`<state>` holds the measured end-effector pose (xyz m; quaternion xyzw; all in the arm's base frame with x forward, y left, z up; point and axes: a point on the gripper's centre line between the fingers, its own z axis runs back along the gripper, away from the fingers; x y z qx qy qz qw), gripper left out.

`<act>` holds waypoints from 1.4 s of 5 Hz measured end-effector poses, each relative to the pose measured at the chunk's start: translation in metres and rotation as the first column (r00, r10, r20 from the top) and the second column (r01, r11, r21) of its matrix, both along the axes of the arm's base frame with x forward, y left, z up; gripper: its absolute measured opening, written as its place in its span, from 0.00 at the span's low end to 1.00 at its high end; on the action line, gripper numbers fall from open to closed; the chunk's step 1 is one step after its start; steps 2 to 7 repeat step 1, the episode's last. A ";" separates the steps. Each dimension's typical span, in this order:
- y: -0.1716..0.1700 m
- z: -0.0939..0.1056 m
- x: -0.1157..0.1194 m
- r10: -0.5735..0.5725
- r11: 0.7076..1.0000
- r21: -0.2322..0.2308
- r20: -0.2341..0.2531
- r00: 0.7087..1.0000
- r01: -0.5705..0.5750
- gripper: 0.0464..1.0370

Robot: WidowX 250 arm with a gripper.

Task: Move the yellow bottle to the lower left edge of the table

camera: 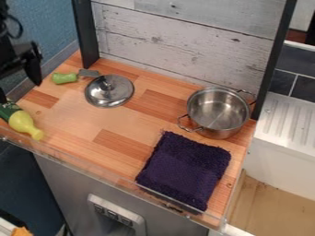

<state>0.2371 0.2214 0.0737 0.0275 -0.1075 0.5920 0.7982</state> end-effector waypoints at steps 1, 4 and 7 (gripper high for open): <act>-0.006 0.023 0.008 -0.038 0.999 0.022 0.043 0.998 0.038 0.96; -0.006 0.023 0.008 -0.038 0.999 0.022 0.043 0.998 0.038 0.96; -0.006 0.023 0.008 -0.038 0.999 0.022 0.043 0.998 0.038 0.96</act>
